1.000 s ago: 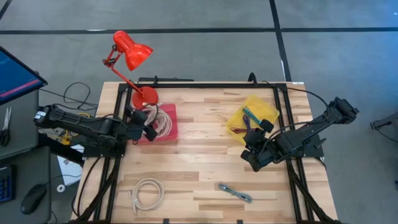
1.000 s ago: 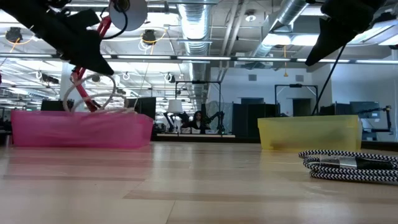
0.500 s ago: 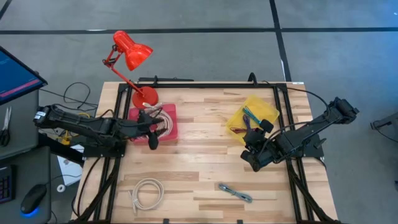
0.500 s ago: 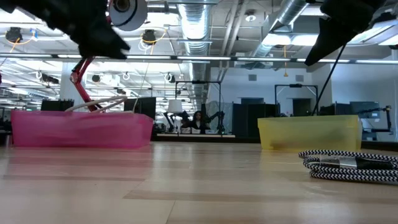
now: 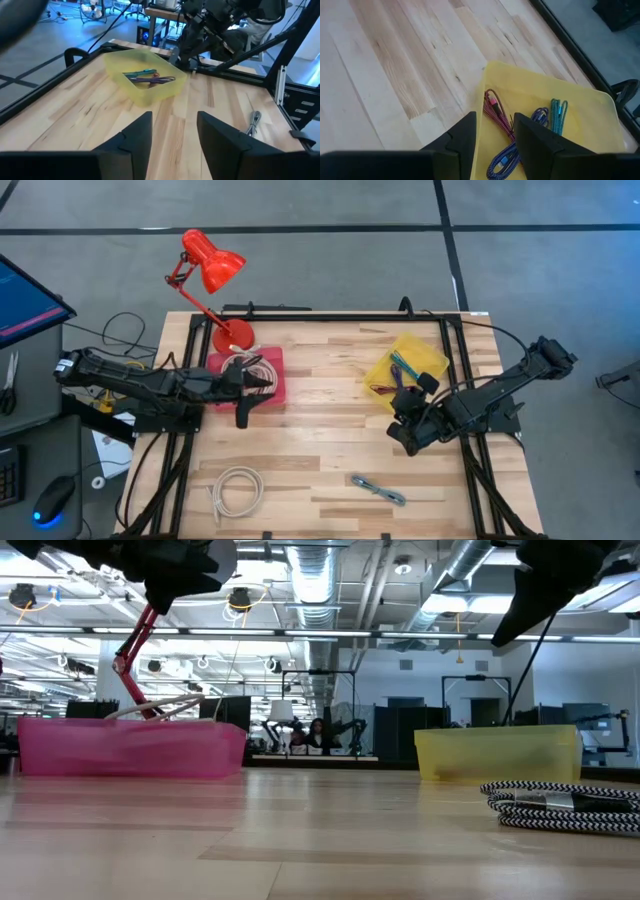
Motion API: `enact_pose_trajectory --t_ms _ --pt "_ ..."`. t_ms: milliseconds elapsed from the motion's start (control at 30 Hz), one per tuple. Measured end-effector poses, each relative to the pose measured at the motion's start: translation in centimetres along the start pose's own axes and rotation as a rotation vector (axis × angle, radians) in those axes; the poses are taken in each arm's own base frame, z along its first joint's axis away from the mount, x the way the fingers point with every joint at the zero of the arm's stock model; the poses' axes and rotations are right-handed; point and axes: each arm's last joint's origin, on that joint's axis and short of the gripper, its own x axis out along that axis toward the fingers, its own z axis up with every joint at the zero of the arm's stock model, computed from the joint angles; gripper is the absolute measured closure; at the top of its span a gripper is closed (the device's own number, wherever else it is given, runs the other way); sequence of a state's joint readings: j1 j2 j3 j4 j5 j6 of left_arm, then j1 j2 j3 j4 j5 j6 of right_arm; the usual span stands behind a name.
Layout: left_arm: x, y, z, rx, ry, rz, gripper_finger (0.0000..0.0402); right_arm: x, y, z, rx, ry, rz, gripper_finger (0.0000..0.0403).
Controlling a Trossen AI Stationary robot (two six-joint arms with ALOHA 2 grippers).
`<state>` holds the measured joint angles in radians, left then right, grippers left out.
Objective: Pick & Place USB Port
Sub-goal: Put the white USB cable into the yellow bin
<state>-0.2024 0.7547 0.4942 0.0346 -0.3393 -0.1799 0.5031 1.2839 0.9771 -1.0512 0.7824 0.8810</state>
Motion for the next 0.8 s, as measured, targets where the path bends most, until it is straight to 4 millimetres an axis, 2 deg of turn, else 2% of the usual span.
enact_pose_trajectory --t_ms 300,367,500,567,633,800 --pt "0.0 -0.1 0.4 -0.013 -0.037 -0.007 0.0272 0.8 0.2 1.3 -0.012 -0.044 0.027 0.0295" --pt "0.0 -0.1 0.4 -0.013 -0.039 -0.007 0.0275 1.0 0.5 1.8 -0.003 -0.033 0.102 0.0296" --pt "-0.1 -0.3 0.4 -0.011 -0.037 -0.020 0.0279 0.9 1.6 2.2 0.029 0.115 0.417 0.0289" --pt "-0.1 -0.4 0.3 -0.009 -0.036 -0.030 0.0280 0.7 2.1 2.2 0.084 0.172 0.521 0.0281" --pt "-0.2 -0.6 0.3 -0.007 -0.035 -0.039 0.0280 0.3 2.4 2.1 0.138 0.216 0.579 0.0268" --pt "-0.2 -0.8 0.3 -0.005 -0.033 -0.052 0.0281 -0.7 3.1 1.3 0.229 0.283 0.603 0.0225"
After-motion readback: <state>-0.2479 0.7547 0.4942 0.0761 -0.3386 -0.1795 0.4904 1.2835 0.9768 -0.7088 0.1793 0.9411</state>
